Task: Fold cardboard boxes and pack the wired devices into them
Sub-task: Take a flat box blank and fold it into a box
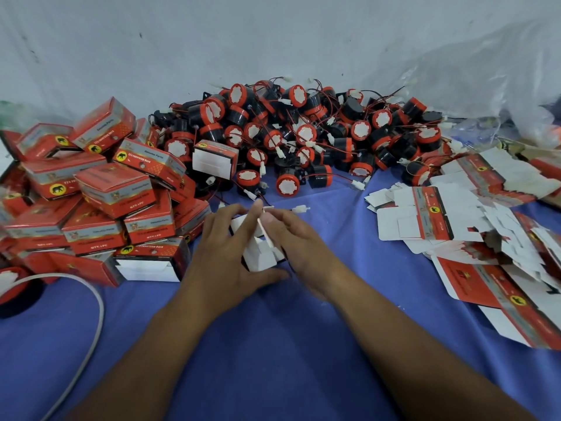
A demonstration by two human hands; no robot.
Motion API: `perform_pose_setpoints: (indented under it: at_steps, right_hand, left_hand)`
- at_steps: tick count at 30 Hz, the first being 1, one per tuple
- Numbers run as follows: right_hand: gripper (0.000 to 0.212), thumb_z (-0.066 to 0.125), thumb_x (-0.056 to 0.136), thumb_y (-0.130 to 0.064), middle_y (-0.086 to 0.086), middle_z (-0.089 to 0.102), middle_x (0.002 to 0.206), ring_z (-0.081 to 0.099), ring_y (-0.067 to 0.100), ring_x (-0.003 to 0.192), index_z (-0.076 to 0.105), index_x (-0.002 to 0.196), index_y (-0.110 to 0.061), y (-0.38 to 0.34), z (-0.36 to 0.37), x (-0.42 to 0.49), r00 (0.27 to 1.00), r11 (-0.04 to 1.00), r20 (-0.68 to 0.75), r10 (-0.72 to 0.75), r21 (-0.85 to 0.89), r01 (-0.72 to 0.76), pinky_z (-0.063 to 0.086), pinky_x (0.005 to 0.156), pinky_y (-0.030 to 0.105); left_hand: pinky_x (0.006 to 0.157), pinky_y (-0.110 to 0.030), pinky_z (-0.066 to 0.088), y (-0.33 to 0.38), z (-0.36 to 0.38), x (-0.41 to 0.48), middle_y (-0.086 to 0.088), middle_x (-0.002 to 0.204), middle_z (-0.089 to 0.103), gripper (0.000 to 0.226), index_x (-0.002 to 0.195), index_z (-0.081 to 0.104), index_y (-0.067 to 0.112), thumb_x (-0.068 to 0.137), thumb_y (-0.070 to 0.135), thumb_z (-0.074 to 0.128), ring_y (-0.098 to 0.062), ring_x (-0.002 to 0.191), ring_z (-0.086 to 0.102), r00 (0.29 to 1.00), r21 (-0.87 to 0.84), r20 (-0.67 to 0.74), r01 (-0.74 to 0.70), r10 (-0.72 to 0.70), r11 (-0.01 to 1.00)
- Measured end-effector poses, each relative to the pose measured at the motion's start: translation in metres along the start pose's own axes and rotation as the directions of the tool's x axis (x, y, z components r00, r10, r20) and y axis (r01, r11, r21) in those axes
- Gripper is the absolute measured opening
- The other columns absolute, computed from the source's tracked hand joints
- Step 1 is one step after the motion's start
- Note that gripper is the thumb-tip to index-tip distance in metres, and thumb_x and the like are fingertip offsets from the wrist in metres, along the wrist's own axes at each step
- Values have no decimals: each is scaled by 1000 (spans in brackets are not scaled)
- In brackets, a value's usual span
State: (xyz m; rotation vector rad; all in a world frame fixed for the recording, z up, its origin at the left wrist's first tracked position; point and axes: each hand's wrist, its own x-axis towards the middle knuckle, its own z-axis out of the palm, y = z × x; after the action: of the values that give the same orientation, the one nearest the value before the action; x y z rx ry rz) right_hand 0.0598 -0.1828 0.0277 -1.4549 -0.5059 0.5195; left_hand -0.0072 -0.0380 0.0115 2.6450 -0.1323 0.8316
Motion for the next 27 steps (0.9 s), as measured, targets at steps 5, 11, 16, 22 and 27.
perform_pose_setpoints:
  at_steps: [5,11,16,22,27]
  right_hand:
    - [50,74,75,-51,-1,71,116,67,23,113,63,121,-36,1,-7,0,997,999,68,-39,24,38,54,100,44]
    - [39,73,79,-50,-9,66,124,65,11,113,59,115,-53,0,-6,-1,986,982,122,-110,-140,127,55,98,38]
    - [45,67,96,-27,-8,63,128,62,9,114,51,138,-28,1,-8,-3,978,911,96,-184,-356,206,55,96,34]
    - [53,56,103,-20,-16,52,140,51,2,125,34,150,-33,-2,-5,-8,970,853,140,-199,-462,242,43,107,28]
    - [62,52,104,-19,-5,40,152,38,7,138,23,157,-31,-1,0,-8,971,862,111,-212,-447,239,33,118,38]
  left_hand:
    - [104,-39,32,1,3,-1,-9,142,35,104,156,26,16,74,72,57,-28,126,34,999,-49,41,17,-15,999]
    - [104,-34,29,6,2,-1,-12,140,48,95,148,37,0,77,59,58,-32,124,40,999,-51,-28,34,-36,998]
    - [106,-24,24,9,3,0,-18,132,57,88,137,48,-10,74,50,62,-27,119,42,994,-22,-106,-15,13,1000]
    - [105,-29,28,10,5,0,-22,127,59,84,133,49,-13,74,44,62,-27,117,46,986,13,-167,-23,24,1000]
    - [108,-28,28,11,7,1,-24,124,61,76,127,53,-15,80,43,64,-36,113,56,976,86,-207,-53,69,995]
